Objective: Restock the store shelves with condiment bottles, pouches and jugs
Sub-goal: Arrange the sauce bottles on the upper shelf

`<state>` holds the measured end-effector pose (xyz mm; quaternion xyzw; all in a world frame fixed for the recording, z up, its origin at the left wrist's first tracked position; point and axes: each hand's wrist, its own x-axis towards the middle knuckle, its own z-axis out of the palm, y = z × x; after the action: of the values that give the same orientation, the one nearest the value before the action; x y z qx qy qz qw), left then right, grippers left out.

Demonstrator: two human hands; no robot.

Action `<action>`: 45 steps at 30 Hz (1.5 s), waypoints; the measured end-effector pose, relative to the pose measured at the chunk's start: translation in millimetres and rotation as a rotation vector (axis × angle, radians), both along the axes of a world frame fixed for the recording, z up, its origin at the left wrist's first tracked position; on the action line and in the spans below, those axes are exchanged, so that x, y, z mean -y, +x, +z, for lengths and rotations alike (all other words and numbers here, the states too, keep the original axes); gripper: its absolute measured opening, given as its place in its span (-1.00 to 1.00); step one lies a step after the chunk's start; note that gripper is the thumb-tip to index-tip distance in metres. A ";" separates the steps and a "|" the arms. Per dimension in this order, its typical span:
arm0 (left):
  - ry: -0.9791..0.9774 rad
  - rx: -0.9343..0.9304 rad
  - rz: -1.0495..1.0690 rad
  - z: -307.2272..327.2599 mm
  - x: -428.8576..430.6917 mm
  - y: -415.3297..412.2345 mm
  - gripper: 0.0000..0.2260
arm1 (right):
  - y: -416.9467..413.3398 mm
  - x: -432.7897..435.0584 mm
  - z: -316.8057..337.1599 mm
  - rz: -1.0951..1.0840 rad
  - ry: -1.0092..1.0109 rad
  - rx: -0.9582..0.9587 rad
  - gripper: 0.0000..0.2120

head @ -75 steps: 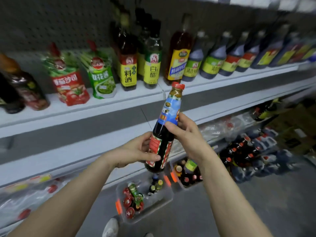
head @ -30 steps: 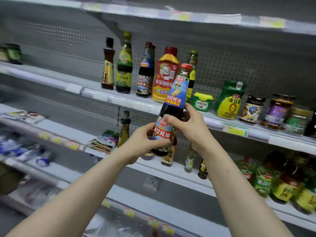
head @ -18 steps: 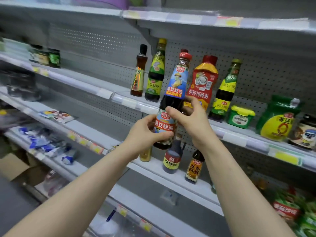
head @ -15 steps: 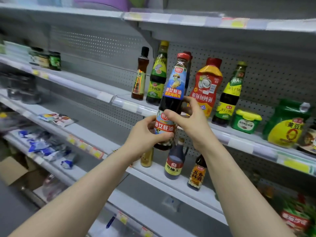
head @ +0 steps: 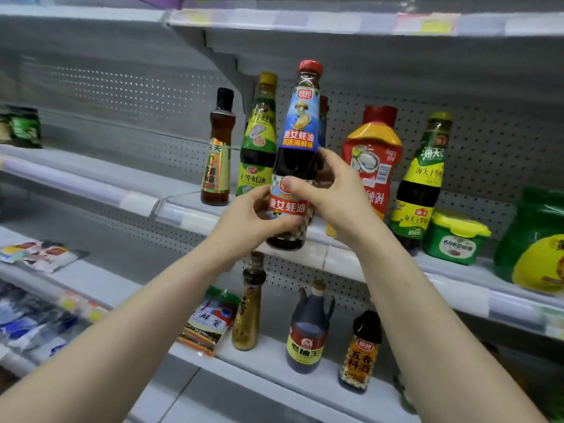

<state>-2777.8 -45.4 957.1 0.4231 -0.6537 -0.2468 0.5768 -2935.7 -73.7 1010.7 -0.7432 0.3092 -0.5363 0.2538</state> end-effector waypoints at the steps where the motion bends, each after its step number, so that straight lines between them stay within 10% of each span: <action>1: -0.008 0.004 -0.016 3.6 4.8 2.5 -0.59 | 1.3 4.4 3.0 -0.003 -0.006 -0.006 -0.46; 45: -0.052 0.229 -0.070 17.3 103.8 19.4 -0.58 | 43.4 56.1 -14.8 -0.459 0.114 -0.030 -0.54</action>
<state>-2758.5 -149.3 974.5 0.4104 -0.7358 -0.1997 0.5003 -2892.3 -129.8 995.8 -0.6456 0.5036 -0.5507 0.1624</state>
